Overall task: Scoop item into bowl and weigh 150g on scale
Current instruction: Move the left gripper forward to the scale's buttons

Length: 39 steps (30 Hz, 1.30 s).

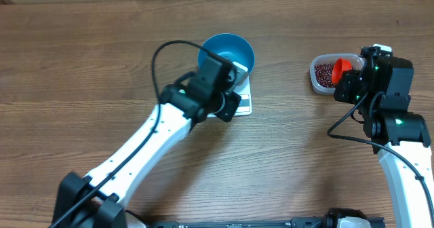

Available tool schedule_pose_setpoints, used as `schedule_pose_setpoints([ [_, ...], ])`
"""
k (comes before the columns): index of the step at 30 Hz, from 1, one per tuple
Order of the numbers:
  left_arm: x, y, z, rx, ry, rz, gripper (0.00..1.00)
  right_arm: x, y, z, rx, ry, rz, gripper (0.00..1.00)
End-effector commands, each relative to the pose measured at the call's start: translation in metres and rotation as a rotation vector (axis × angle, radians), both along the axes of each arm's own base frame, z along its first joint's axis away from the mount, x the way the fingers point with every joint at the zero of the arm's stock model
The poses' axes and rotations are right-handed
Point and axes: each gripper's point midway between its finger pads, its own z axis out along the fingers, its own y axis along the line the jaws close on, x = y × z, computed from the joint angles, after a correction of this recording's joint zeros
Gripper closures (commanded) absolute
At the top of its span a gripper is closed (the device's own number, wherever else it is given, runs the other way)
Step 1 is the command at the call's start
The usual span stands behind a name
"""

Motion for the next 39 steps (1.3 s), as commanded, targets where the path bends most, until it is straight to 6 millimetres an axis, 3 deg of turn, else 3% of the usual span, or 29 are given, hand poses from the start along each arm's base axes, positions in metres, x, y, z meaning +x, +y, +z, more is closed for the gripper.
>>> schedule_pose_setpoints([
  [1, 0.015, 0.002, -0.011, 0.119, -0.09, 0.054, 0.96, 0.005, -0.002, 0.015, -0.003, -0.035, -0.002, 0.96],
  [9, 0.024, -0.003, -0.023, 0.157, -0.121, 0.074, 0.96, 0.006, -0.002, 0.011, -0.001, -0.02, -0.002, 0.96],
  [19, 0.025, 0.001, -0.069, 0.238, -0.045, 0.081, 0.96, 0.006, -0.002, 0.007, 0.0, -0.009, -0.002, 0.96],
  [31, 0.026, 0.001, -0.073, 0.243, -0.042, 0.082, 0.96, 0.004, -0.001, 0.005, 0.001, 0.003, -0.002, 0.96],
  [39, 0.025, 0.002, -0.087, 0.266, -0.019, 0.079, 0.96, 0.003, -0.001, 0.005, 0.005, 0.005, 0.001, 0.96],
])
